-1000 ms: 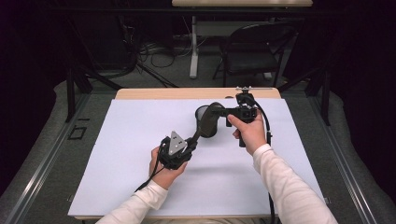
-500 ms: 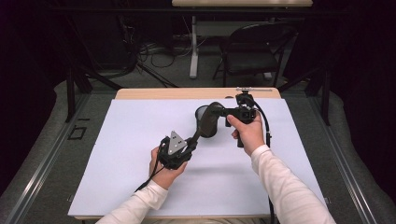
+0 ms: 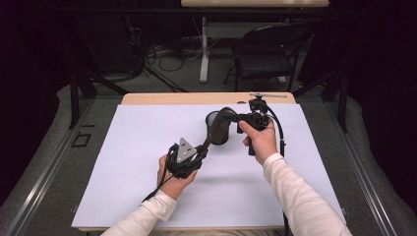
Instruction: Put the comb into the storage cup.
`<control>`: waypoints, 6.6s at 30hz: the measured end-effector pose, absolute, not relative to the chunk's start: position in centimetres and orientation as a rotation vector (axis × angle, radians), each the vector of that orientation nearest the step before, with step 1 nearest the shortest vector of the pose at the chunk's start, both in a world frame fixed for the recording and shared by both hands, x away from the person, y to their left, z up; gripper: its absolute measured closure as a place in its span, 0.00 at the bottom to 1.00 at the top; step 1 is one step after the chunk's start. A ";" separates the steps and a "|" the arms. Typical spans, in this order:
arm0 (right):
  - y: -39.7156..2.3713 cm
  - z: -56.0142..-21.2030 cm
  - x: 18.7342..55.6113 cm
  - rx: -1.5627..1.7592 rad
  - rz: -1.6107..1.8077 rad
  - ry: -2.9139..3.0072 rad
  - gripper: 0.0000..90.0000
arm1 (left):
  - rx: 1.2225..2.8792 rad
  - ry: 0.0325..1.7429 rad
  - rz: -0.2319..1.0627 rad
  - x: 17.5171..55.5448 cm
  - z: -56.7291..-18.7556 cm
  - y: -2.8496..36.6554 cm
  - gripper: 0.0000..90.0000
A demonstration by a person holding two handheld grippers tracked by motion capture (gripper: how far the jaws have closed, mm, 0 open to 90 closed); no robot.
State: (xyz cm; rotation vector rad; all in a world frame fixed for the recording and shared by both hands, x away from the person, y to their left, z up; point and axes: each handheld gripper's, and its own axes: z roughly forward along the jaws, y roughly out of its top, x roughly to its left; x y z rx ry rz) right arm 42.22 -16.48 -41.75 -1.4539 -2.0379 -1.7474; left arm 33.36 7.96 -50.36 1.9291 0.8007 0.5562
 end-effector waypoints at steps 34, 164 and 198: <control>-16.5 -42.0 42.2 -1.411 -1.775 -2.011 0.96 | 1.916 0.813 0.548 33.5 -50.5 8.0 0.80; -20.1 -32.7 45.0 -1.583 -1.877 -2.212 0.96 | 1.769 0.992 0.304 38.1 -49.1 13.9 0.22; -19.1 -31.9 47.9 -1.760 -1.861 -2.239 0.96 | 1.774 0.993 0.278 38.4 -48.5 15.5 0.12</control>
